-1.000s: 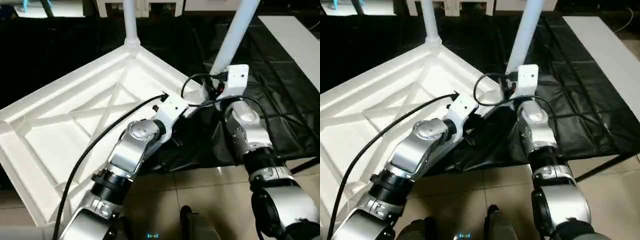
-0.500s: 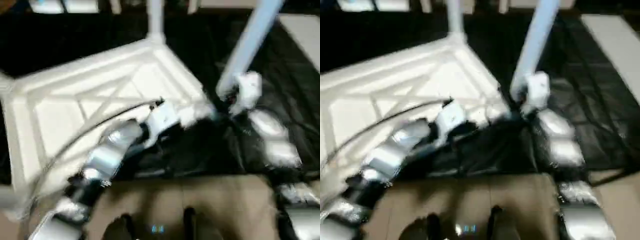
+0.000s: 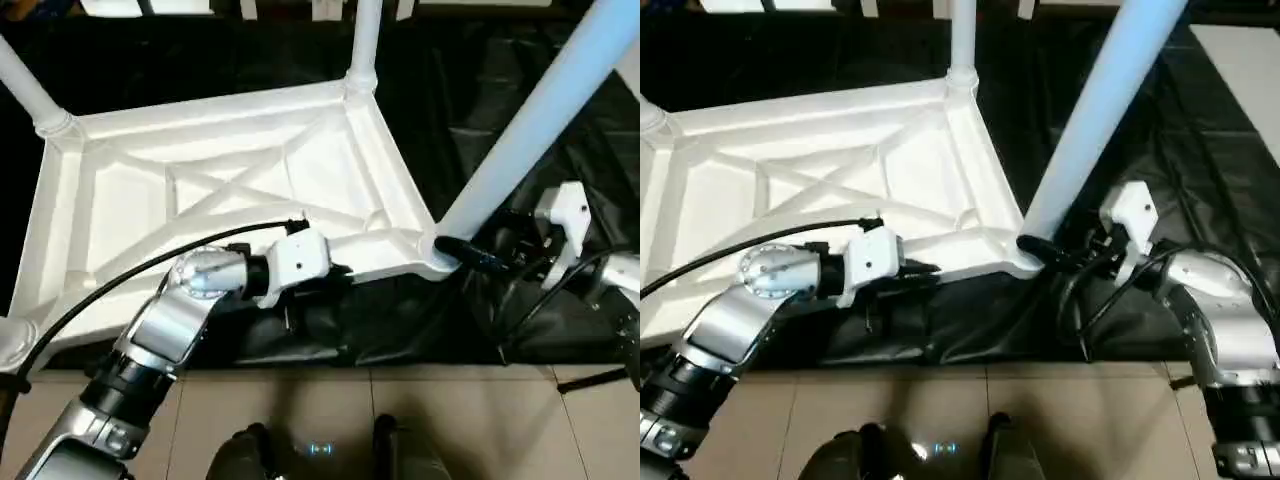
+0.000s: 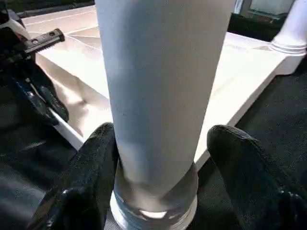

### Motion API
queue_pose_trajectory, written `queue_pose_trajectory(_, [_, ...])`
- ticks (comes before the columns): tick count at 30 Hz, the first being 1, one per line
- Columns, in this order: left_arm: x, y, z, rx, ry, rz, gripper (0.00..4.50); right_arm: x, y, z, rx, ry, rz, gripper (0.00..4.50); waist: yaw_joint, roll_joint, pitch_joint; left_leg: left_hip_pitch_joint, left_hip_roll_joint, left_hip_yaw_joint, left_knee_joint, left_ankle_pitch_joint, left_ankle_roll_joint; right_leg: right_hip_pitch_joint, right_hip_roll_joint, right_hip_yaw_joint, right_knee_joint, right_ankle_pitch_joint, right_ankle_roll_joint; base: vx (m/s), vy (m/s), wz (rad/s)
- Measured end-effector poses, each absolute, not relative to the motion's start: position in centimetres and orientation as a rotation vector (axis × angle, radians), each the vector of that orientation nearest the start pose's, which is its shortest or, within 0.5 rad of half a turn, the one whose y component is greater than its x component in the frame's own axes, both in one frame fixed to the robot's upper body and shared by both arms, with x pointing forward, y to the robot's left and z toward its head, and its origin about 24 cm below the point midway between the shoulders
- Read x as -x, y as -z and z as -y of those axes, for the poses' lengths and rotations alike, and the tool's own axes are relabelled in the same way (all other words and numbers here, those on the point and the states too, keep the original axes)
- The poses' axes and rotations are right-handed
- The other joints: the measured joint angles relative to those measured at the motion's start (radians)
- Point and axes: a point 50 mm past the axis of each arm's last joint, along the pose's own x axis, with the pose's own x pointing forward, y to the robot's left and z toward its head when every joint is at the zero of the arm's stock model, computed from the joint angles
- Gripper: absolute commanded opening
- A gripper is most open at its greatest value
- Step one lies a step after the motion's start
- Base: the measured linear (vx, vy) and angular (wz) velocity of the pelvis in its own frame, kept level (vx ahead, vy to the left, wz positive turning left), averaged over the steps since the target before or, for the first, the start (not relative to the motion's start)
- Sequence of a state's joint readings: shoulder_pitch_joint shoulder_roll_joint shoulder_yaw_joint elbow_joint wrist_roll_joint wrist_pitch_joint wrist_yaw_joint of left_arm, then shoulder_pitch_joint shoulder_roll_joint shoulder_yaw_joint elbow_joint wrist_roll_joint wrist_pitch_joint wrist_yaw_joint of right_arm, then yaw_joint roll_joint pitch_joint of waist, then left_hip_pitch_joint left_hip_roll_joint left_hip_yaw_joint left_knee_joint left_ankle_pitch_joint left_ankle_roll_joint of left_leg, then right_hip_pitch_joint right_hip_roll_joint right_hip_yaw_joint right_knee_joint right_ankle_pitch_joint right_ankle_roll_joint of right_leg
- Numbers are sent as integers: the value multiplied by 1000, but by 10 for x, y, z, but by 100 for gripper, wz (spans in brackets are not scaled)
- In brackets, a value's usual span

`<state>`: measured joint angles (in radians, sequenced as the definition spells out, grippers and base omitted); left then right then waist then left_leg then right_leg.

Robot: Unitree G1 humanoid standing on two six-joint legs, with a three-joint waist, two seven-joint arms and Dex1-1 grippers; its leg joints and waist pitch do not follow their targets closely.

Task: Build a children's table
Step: Rotate leg to tighten

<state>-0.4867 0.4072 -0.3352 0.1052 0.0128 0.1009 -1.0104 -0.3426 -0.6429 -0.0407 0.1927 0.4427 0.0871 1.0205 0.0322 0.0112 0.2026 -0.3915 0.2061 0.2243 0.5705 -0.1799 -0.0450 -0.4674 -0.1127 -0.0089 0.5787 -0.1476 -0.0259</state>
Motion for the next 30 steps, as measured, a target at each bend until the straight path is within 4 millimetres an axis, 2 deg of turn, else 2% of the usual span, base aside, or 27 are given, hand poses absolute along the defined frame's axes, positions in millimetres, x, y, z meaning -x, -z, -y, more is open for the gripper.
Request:
queue_pose_trajectory(13, [-294,-104,-100,-592,1305,-71,0,-291,-127,226,192,-993,-8,202,0,0,0,0,0,0,3,1,-1,0,0,1,2,2,2,0,0,0])
queue_pose_trajectory(20, [-295,-103,-101,-586,1296,-74,0,-295,-126,224,192,-989,-3,192,-3,0,-1,1,1,0,7,1,-1,0,0,2,7,2,2,0,0,0])
queue_pose_trajectory(25, [-302,-103,-97,-551,1194,-93,0,-313,-118,208,128,-801,23,191,-28,-5,-3,2,1,0,15,0,-1,0,1,5,14,2,2,0,0,0])
queue_pose_trajectory(30, [-315,-104,-76,-497,1046,-130,0,-340,-114,184,48,-511,52,190,-46,-11,-6,3,0,-1,17,1,-12,0,1,6,13,1,3,0,0,0])
